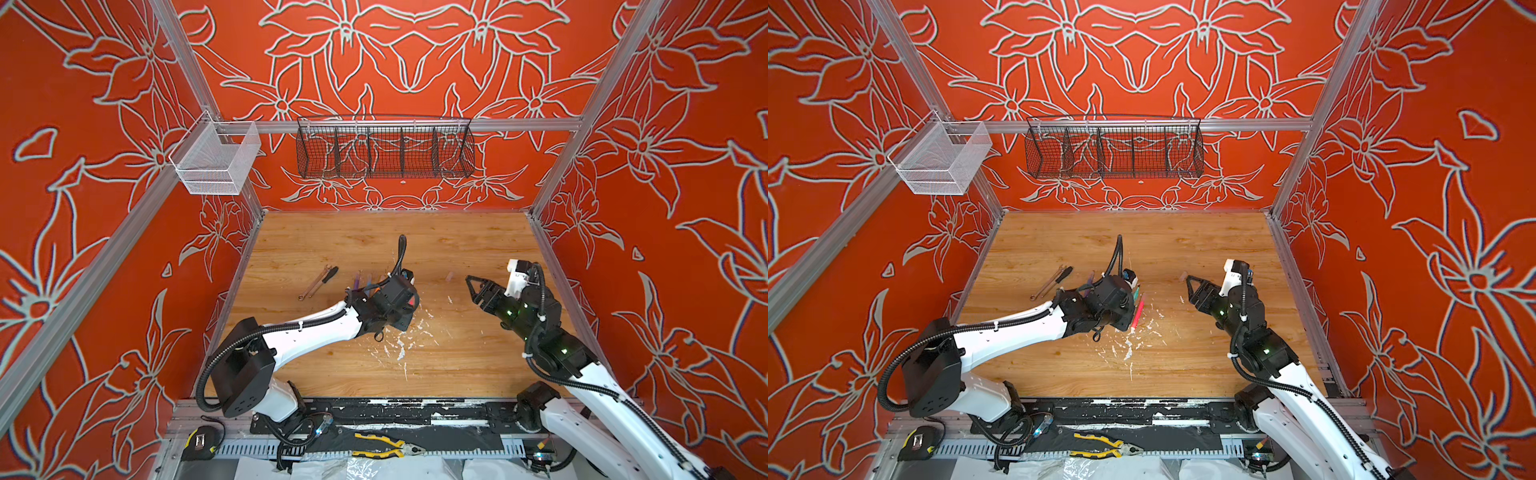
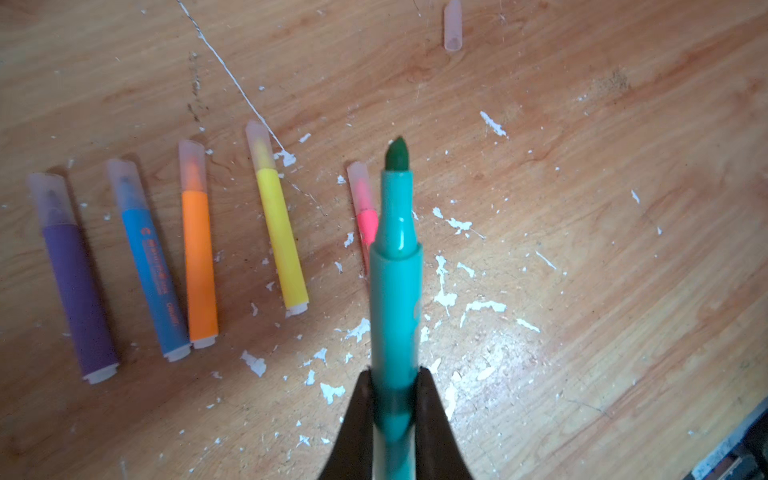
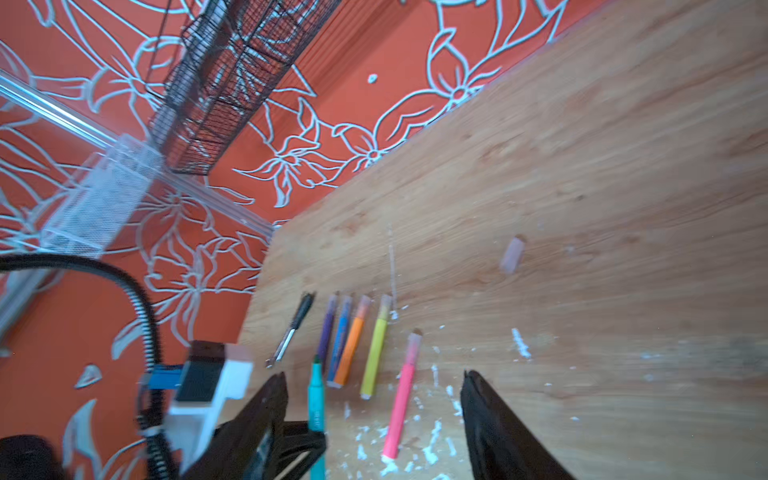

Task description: Insert the pens into the pen caps

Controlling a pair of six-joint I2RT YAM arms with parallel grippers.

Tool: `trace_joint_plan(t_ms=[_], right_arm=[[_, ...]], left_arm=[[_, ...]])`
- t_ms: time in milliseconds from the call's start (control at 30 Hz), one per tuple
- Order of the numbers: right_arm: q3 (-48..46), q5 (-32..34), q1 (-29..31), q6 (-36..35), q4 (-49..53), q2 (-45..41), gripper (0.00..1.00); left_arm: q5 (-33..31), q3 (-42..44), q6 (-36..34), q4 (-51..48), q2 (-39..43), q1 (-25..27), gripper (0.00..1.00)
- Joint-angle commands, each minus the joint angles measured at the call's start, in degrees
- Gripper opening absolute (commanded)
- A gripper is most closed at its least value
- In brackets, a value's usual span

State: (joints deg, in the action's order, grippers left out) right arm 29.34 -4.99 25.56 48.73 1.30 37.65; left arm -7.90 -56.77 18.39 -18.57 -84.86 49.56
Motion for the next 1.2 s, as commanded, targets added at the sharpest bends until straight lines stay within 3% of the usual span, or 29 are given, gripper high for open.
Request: trace_joint_plan(t_ms=[0,100,300,467,833,1167], right_arm=[[-4.42,-8.27,0.66,5.52,-9.92,0.8,0.69],[-1.13,-8.54,0.89,3.28,-3.08,0.76,0.69],[-5.61,-12.37,0.99,7.28,-12.12,1.9,0.71],[-1.82,-17.15,3.18,8.82,-17.6,8.5,0.7],[1.97,-10.87,15.03,4.92,-21.26,18.07,0.7],[3.45,-6.96,15.35,3.39,-19.14,22.28,0.53]], left_arm=[[2.88,1.11,-2.54,9.26,3.74,-0.13,0.0],[3.82,2.72,-3.42,11.31,5.75,-0.09,0.0],[5.99,5.01,-4.2,13.46,9.52,-0.16,0.0],[3.82,4.9,-4.37,12.27,10.06,-0.25,0.0],[6.62,5.27,-4.4,13.02,10.0,-0.35,0.0],[13.52,5.19,-5.71,14.35,9.23,-0.34,0.0]])
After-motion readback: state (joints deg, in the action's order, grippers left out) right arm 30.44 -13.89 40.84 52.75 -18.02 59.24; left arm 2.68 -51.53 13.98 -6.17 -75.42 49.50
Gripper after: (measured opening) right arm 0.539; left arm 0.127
